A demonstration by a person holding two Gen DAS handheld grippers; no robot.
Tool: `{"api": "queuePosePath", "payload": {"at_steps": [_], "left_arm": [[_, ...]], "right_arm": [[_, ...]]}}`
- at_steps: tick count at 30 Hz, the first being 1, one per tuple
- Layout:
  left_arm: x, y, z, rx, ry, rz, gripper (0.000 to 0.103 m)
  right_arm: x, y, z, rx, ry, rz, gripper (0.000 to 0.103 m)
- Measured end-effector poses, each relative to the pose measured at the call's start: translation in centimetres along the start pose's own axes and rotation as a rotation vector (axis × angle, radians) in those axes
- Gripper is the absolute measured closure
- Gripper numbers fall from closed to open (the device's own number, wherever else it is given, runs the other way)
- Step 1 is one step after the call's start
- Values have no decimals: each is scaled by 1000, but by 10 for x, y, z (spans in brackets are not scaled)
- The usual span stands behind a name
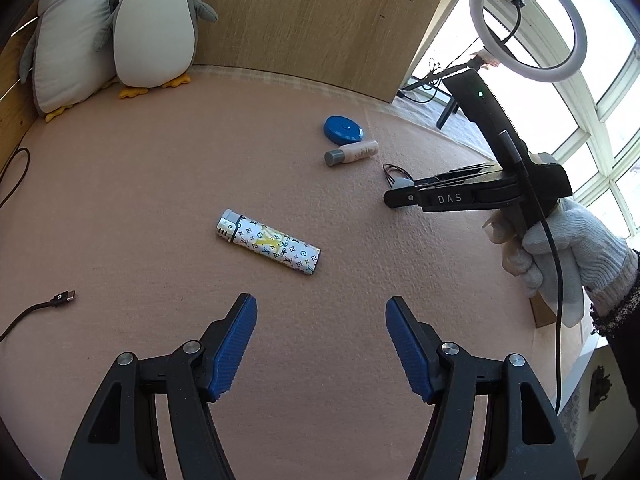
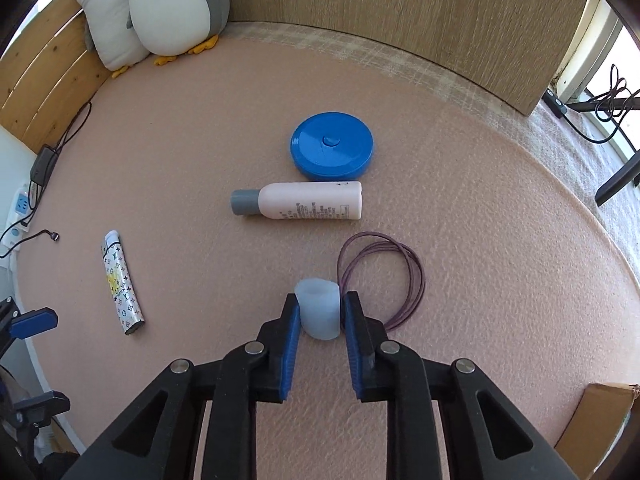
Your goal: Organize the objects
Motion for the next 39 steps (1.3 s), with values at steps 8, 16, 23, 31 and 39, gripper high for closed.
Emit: {"api": "queuePosePath", "payload": {"at_steps": [8, 16, 23, 31, 39], "left_arm": [[-6, -1, -13, -23, -15, 12, 33], [-14, -7, -27, -53, -26, 32, 33], [-24, -16, -42, -83, -31, 56, 33], [-41, -23, -75, -152, -52, 96, 33], [-61, -25, -116, -247, -74, 126, 33]], "right_arm": [[2, -38, 17, 28, 22, 11, 87], [8, -86, 27, 2, 81, 2, 87], [16, -129, 31, -63, 141, -23, 87], [22, -160, 24, -94, 122, -34, 94], [34, -178, 13, -185, 184, -85, 91]]}}
Point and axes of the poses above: each gripper's, at about its wrist camera, not at the fingertips, and x roughly against the way its jaws point, z to its left, y to its top, the point moved 9 cm from there along -x, roughly the way its jaws point, and after that the axes turned 6 degrees about z, right-handed, at the moved point
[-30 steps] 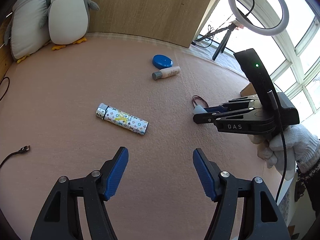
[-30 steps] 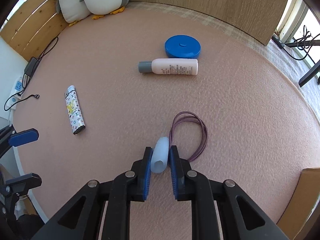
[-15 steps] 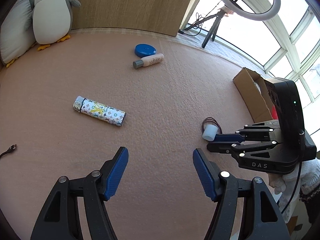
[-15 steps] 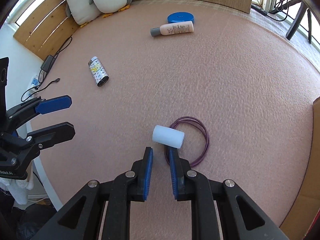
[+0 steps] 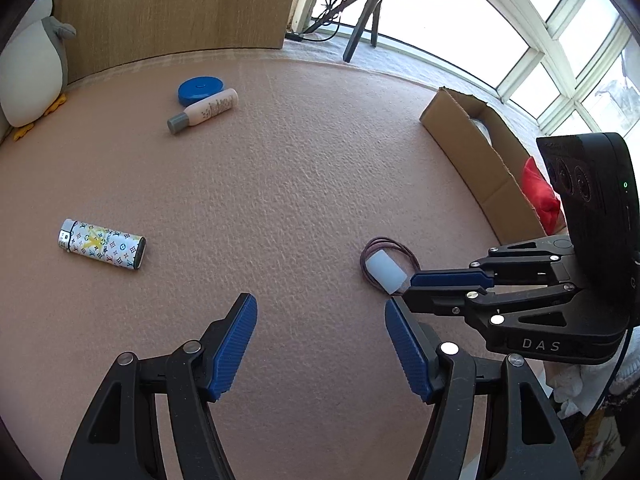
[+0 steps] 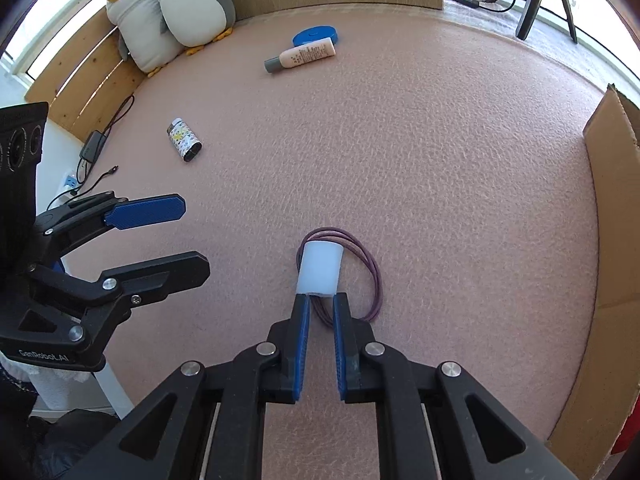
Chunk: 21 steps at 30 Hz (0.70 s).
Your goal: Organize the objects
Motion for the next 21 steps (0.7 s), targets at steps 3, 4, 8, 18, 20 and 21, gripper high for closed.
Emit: {"api": "queuePosePath", "payload": {"at_steps": [3, 4, 8, 18, 20, 21], "left_arm": [[-6, 5, -10, -25, 1, 13, 34], [-7, 7, -12, -24, -1, 17, 34], [-16, 20, -28, -33, 1, 24, 34], [-54, 35, -47, -96, 113, 90, 38], [-56, 31, -44, -109, 138, 101, 40], [-56, 30, -43, -121, 150, 100, 41]], "right_arm": [[6, -3, -6, -52, 42, -34, 90], [9, -6, -9, -62, 44, -38, 90], [25, -20, -23, -76, -7, -73, 78], [19, -20, -44, -141, -130, -69, 78], [16, -20, -45, -135, -146, -64, 78], [15, -20, -45, -128, -155, -62, 78]]}}
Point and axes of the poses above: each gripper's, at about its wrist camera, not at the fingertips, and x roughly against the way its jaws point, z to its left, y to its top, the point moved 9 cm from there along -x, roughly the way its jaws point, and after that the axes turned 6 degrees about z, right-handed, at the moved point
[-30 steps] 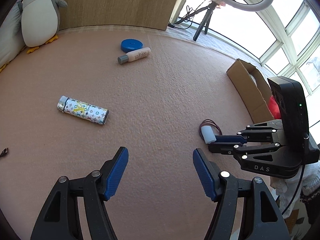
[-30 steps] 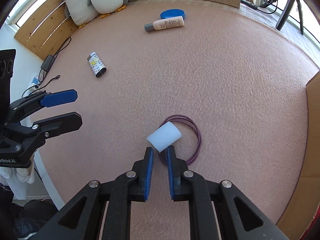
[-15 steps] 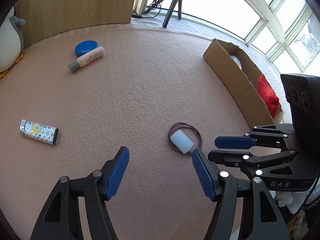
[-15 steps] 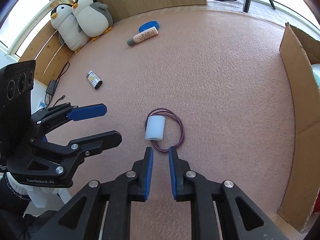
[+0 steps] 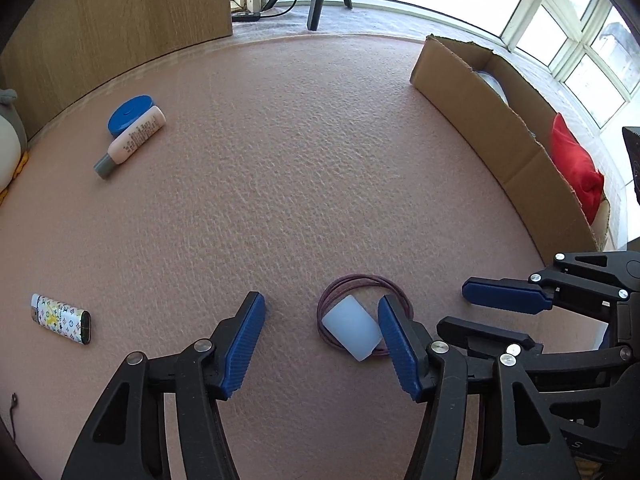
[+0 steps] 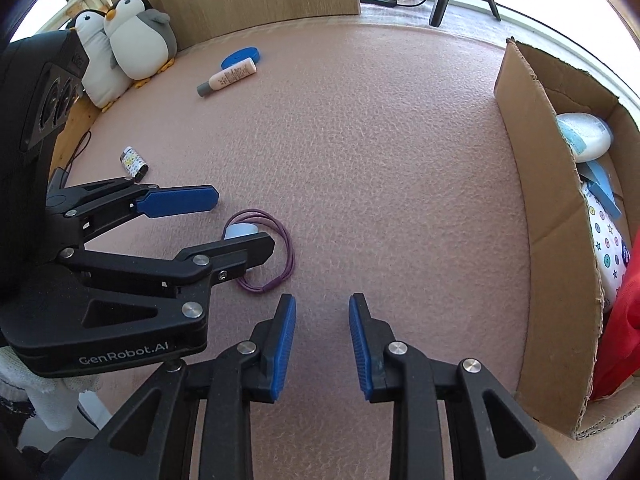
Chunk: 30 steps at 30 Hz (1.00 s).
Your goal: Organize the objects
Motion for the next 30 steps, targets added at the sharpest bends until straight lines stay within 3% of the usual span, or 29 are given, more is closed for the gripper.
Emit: {"api": "queuePosePath", "payload": {"at_steps": [4, 6, 11, 21, 30], "left_arm": [[6, -8, 7, -9, 20, -10, 48], [10, -11, 15, 10, 18, -18, 55], [20, -16, 37, 75, 10, -42, 60], [34, -9, 81, 186, 21, -84, 60], [30, -9, 64, 121, -30, -84, 60]], "right_arm": [[0, 2, 0, 10, -15, -3, 78], [0, 3, -1, 11, -18, -2, 78], [-1, 9, 5, 21, -18, -7, 78], [-5, 22, 31, 49, 8, -17, 78], [-14, 39, 43, 38, 46, -20, 78]]}}
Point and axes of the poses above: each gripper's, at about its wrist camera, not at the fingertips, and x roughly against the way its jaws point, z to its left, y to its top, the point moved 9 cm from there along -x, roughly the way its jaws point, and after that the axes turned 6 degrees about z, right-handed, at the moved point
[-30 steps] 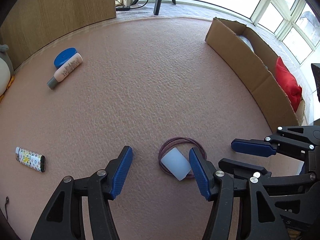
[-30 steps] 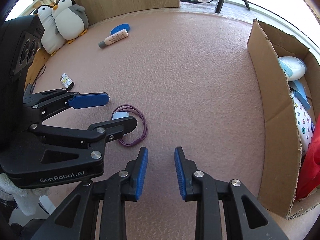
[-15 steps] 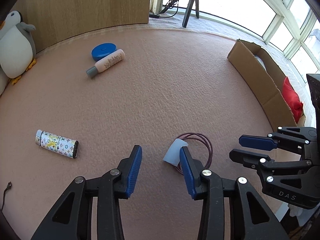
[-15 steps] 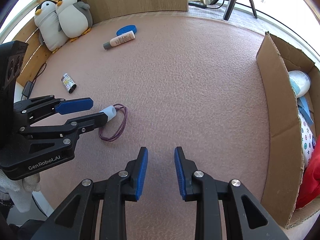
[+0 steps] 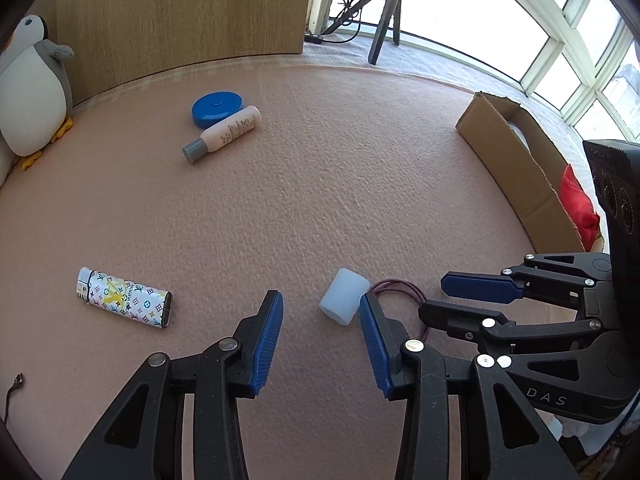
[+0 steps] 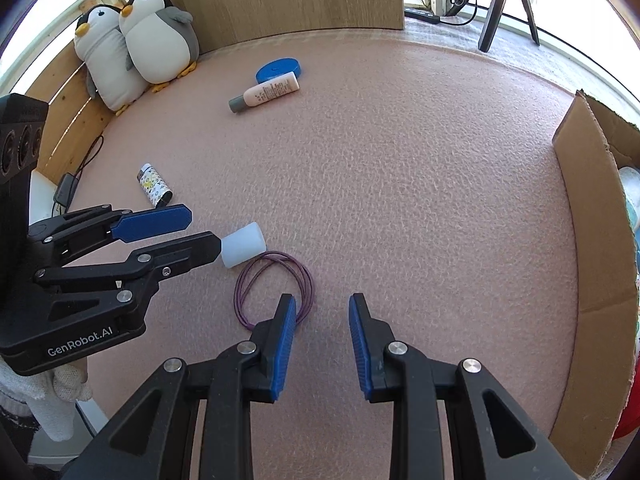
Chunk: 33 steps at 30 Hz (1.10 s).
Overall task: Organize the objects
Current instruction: 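Close the left tool on the white cap while the right tool grips the purple rubber band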
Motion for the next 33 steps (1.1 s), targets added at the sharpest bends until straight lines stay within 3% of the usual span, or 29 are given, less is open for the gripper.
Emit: {"api": "queuePosePath", "payload": {"at_steps": [7, 9, 17, 19, 21, 33], "left_arm": [[-11, -2, -8, -5, -21, 20, 62], [-15, -3, -9, -10, -21, 31, 76], [-16, -3, -11, -11, -25, 12, 91], [-14, -4, -7, 2, -31, 8, 92], [-13, -5, -3, 19, -35, 3, 93], [13, -13, 17, 99, -54, -44, 97]], "right_arm": [[-10, 1, 8, 39, -22, 12, 79], [-11, 1, 7, 43, -24, 8, 82], [-12, 1, 13, 142, -115, 3, 84], [-13, 0, 15, 172, -145, 0, 87], [-13, 0, 16, 173, -138, 1, 98], [10, -2, 6, 87, -79, -62, 100]]}}
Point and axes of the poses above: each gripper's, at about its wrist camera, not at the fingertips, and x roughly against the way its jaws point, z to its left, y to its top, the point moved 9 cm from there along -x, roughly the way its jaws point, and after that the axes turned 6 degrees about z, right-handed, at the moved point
